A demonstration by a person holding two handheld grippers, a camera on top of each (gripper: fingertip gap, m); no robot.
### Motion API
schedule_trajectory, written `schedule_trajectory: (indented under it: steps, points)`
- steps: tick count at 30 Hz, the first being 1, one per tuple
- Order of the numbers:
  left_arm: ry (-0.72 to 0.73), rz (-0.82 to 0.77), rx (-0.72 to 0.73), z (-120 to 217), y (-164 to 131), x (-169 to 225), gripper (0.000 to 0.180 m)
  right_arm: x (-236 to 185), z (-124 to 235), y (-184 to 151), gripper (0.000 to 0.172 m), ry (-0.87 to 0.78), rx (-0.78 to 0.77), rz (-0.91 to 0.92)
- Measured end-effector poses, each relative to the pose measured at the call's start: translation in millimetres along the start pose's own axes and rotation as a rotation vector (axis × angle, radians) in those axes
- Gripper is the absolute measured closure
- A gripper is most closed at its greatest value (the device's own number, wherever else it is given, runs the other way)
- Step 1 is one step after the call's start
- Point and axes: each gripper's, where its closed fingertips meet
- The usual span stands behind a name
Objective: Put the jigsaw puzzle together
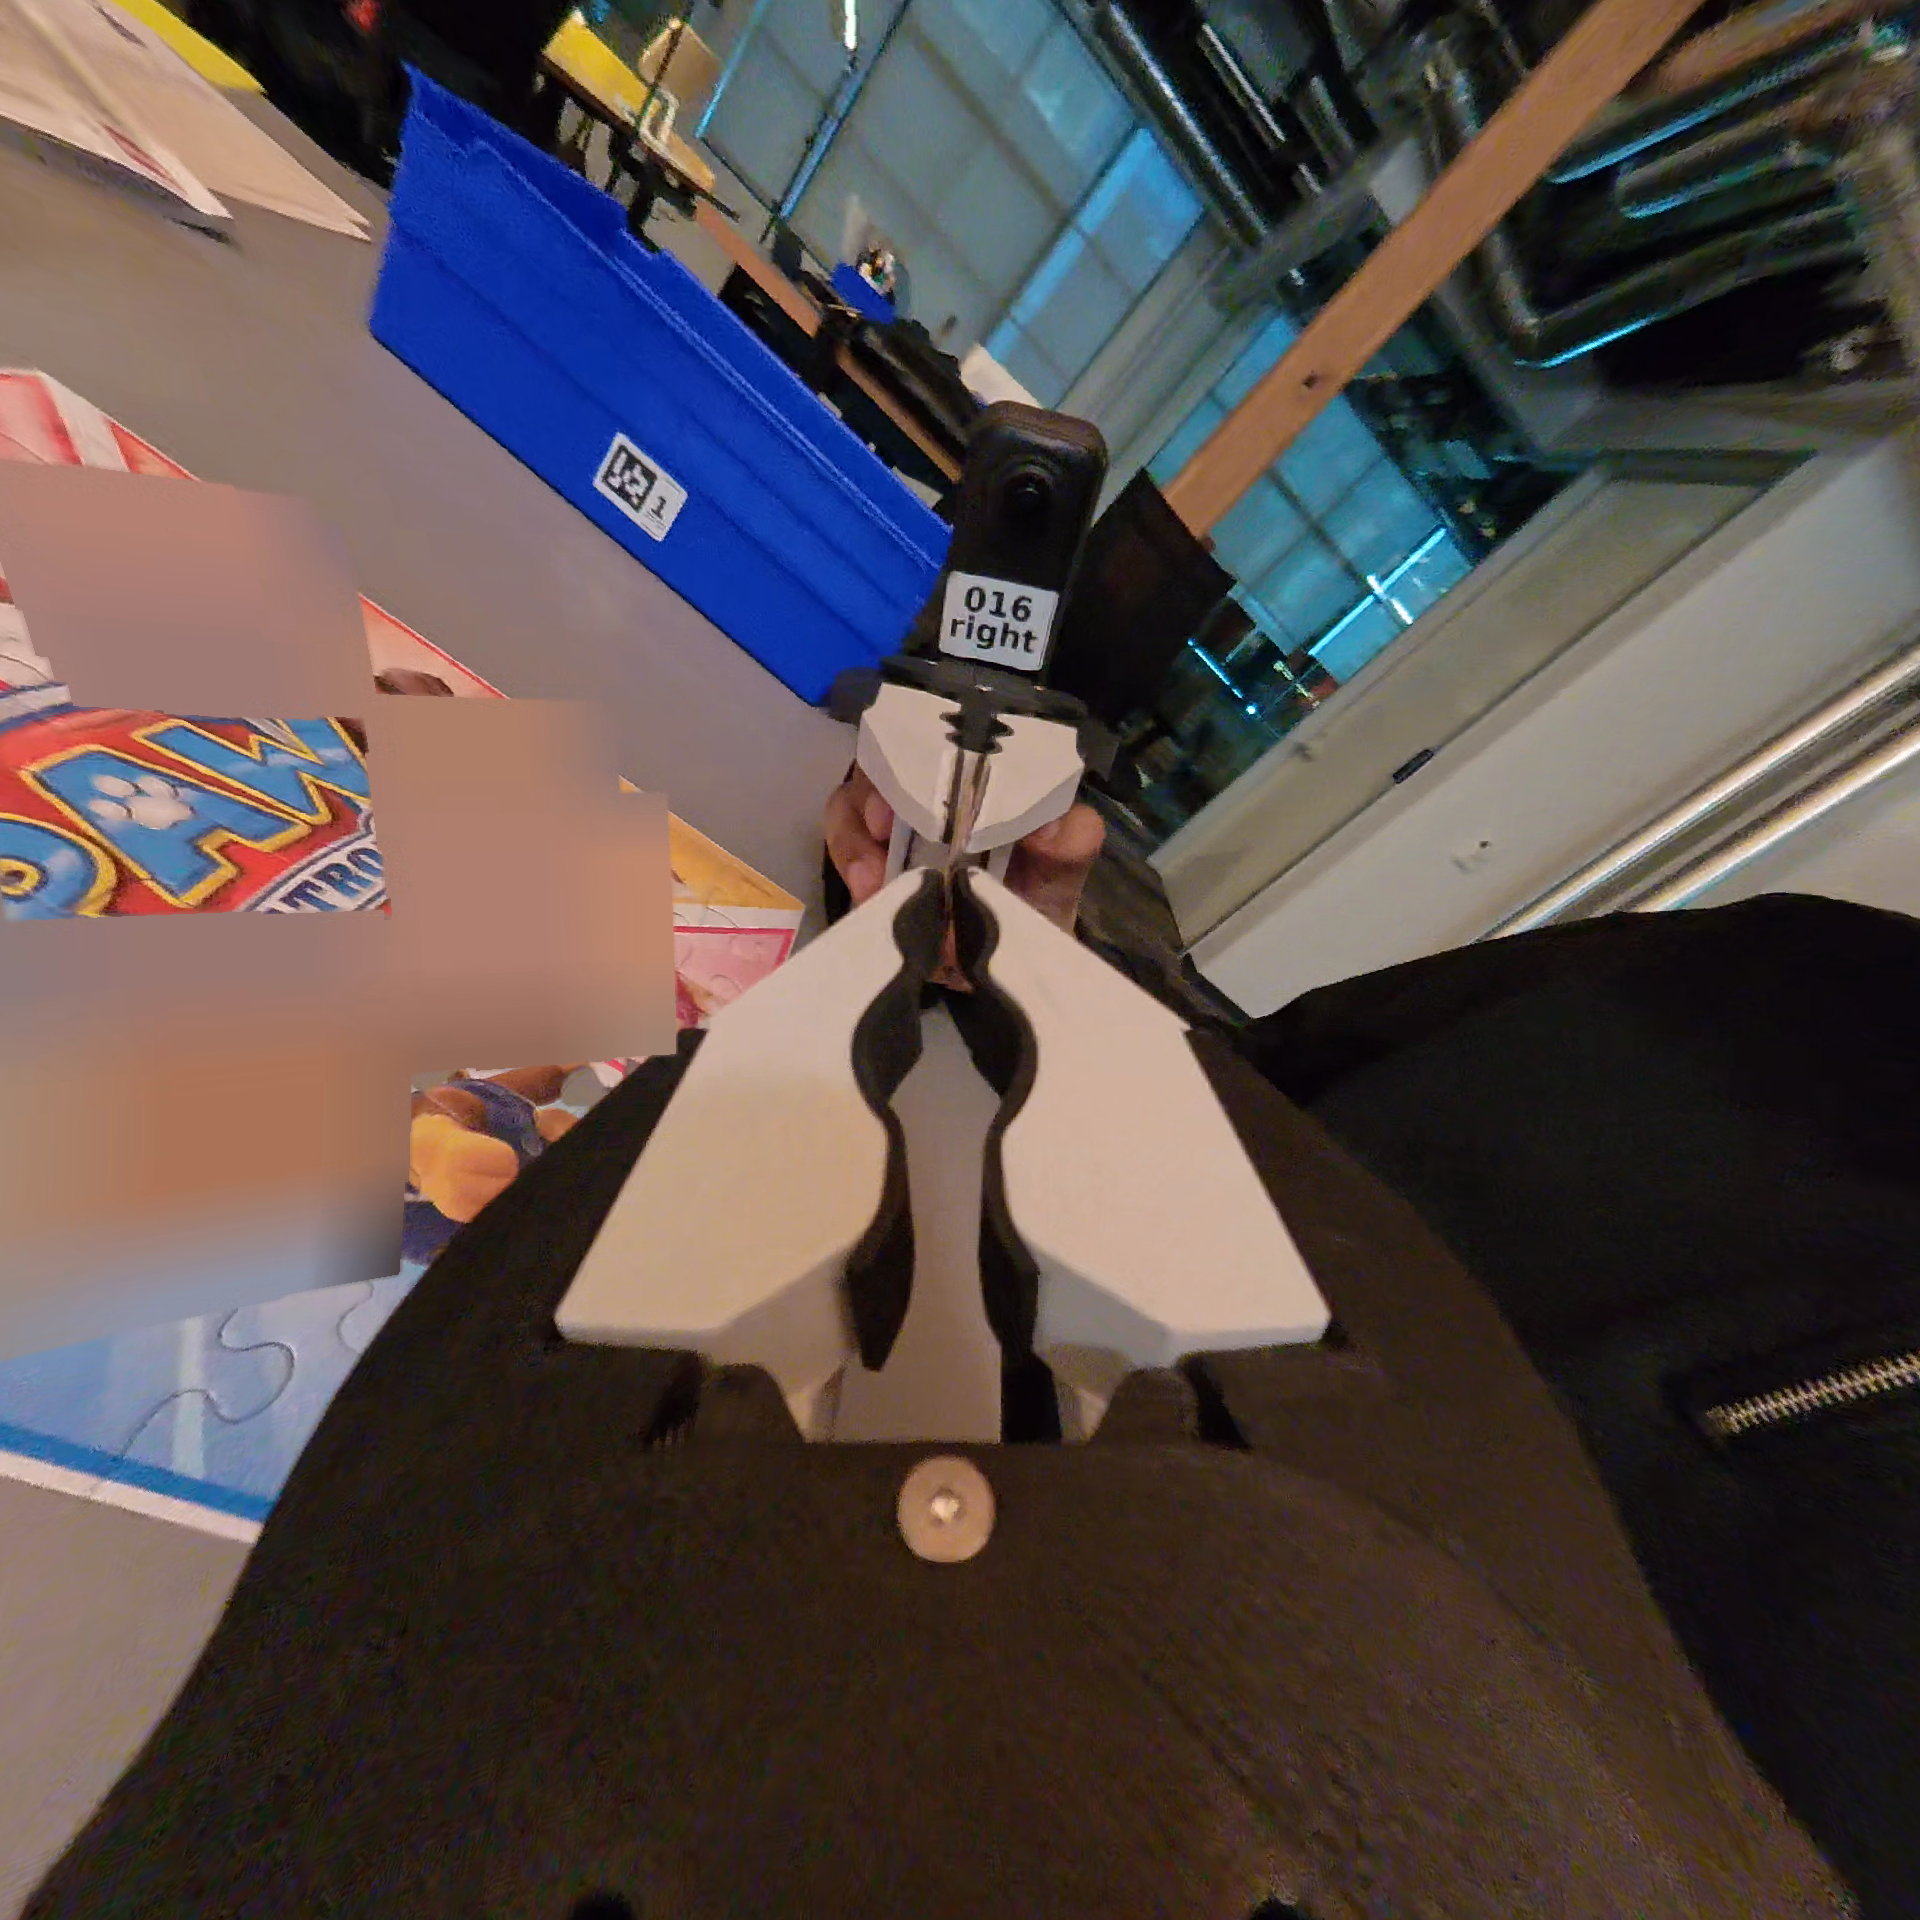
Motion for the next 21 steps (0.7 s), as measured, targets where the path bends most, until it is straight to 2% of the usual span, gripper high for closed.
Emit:
schedule_trajectory:
  steps: [6, 10, 13, 21]
  points:
    - [0.018, 0.026, -0.020, -3.7, -4.0, -4.5, 0.180, 8.5, 5.1, 9.8, 0.171, -0.065, 0.060, 0.029]
    - [0.024, 0.061, 0.029, -0.1, 2.7, -9.8, 0.180, 15.0, 17.1, 27.2, 0.156, -0.124, 0.166, 0.057]
    - [0.020, 0.090, 0.075, 5.1, 9.6, -12.7, 0.180, 15.7, 22.4, 33.5, 0.151, -0.161, 0.192, 0.108]
    - [0.007, 0.099, 0.138, 15.5, 20.6, -12.7, 0.180, 16.1, -1.4, 4.1, 0.141, -0.314, -0.066, 0.478]
Point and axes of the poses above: each gripper's, where its closed fingertips meet, z back along the fingers, y out of its top, x = y × z across the jaws, and after that the axes turned 10 degrees about z, right-handed
